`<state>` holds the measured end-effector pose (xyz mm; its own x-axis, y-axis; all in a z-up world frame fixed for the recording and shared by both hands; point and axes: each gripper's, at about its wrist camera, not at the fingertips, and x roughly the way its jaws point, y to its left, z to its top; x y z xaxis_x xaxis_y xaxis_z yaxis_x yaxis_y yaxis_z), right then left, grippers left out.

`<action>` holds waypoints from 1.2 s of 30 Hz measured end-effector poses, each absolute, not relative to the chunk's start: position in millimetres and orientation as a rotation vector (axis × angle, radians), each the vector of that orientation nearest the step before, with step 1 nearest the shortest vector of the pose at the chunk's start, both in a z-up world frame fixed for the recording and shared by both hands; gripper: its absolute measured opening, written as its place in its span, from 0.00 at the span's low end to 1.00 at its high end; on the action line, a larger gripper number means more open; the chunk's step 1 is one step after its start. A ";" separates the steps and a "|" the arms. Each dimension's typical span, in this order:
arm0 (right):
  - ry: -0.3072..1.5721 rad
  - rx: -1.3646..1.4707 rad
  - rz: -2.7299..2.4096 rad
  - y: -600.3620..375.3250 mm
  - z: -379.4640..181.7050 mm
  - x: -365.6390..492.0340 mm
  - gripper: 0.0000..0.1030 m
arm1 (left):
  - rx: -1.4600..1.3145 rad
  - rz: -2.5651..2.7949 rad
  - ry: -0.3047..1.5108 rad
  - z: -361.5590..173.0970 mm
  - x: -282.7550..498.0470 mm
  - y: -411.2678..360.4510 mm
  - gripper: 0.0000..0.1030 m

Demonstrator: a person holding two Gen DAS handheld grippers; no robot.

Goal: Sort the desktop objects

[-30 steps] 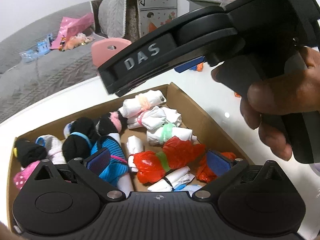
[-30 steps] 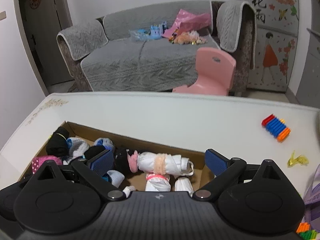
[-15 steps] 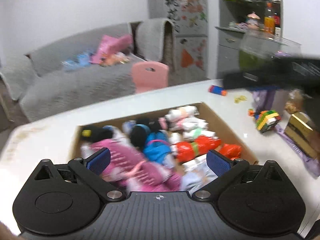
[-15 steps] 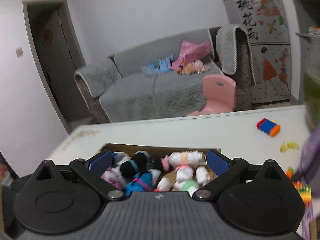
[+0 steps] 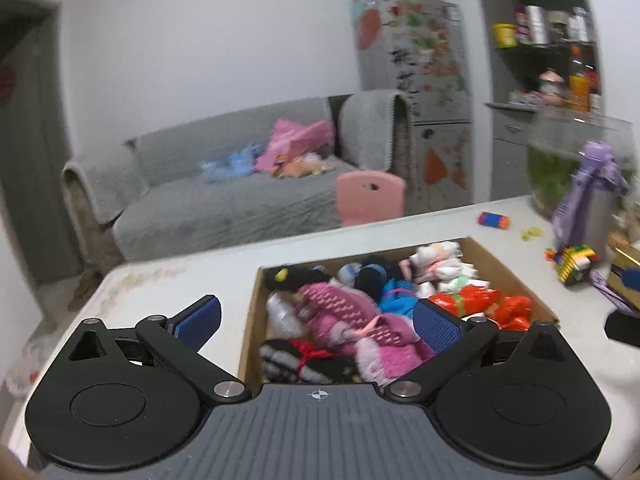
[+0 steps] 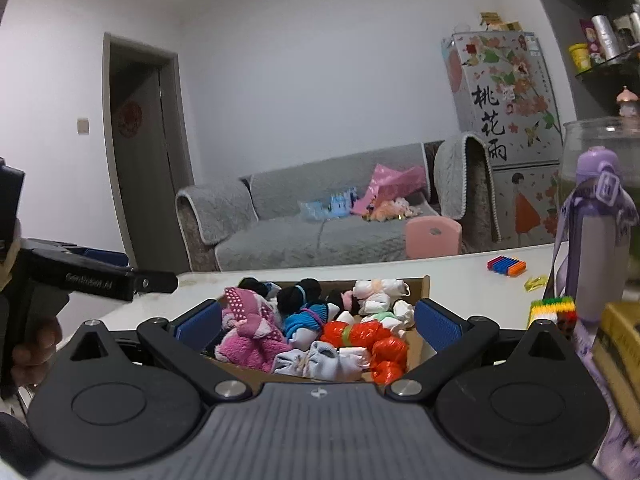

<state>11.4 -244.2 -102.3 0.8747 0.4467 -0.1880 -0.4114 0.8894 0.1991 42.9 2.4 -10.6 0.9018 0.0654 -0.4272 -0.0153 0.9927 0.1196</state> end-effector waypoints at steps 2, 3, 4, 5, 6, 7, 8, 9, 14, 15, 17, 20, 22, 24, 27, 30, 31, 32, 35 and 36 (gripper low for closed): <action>0.214 0.113 0.455 -237.3 -95.7 10.4 0.99 | 0.078 0.046 0.446 -12.1 41.9 6.5 0.99; 0.198 0.093 0.464 -234.5 -91.5 9.5 0.99 | 0.076 0.060 0.451 -13.2 41.8 5.8 0.99; 0.183 0.090 0.459 -234.0 -88.8 4.8 0.99 | 0.082 0.072 0.458 -13.7 41.0 4.1 0.99; 0.178 0.103 0.457 -233.6 -86.7 7.6 0.99 | 0.093 0.071 0.459 -14.1 39.5 1.1 0.99; 0.185 0.119 0.460 -234.7 -87.6 8.2 0.99 | 0.108 0.054 0.459 -15.4 38.1 -2.3 0.99; 0.199 0.133 0.461 -234.1 -86.2 13.4 0.99 | 0.116 0.035 0.473 -16.5 37.2 -5.1 0.99; 0.203 0.131 0.452 -233.0 -85.8 15.5 0.99 | 0.117 0.018 0.488 -17.9 36.3 -7.5 0.99; 0.195 0.126 0.443 -231.8 -85.1 15.2 0.99 | 0.115 0.011 0.491 -17.5 34.7 -9.6 0.99; 0.201 0.135 0.455 -229.9 -80.4 14.5 1.00 | 0.141 -0.009 0.455 -12.3 22.1 -22.7 0.99; 0.199 0.129 0.451 -229.4 -85.1 7.8 1.00 | 0.149 -0.013 0.450 -12.0 19.9 -25.2 0.99; 0.200 0.118 0.451 -229.8 -86.1 4.7 1.00 | 0.160 -0.020 0.454 -12.0 17.8 -29.5 1.00; 0.212 0.099 0.438 -231.2 -90.4 0.4 1.00 | 0.152 -0.036 0.463 -12.6 16.6 -32.6 1.00; 0.225 0.098 0.423 -232.1 -92.3 0.2 1.00 | 0.138 -0.040 0.474 -14.0 18.3 -33.0 1.00; 0.234 0.096 0.407 -232.9 -92.7 1.3 1.00 | 0.133 -0.039 0.493 -15.9 21.7 -33.6 1.00; 0.248 0.086 0.391 -232.3 -94.1 1.2 1.00 | 0.121 -0.036 0.500 -15.3 23.0 -33.5 1.00; 0.262 0.076 0.390 -230.2 -95.4 1.1 1.00 | 0.108 -0.032 0.498 -14.7 23.3 -31.6 1.00; 0.265 0.072 0.390 -229.6 -95.7 1.1 1.00 | 0.102 -0.033 0.502 -14.7 24.0 -31.0 1.00; 0.264 0.071 0.392 -229.0 -95.9 0.6 1.00 | 0.094 -0.031 0.507 -14.5 25.0 -29.8 1.00; 0.263 0.066 0.395 -228.1 -95.9 -0.4 1.00 | 0.075 -0.027 0.510 -13.0 26.9 -27.0 1.00; 0.263 0.066 0.396 -228.2 -95.8 -0.9 1.00 | 0.070 -0.027 0.508 -12.7 26.8 -26.2 1.00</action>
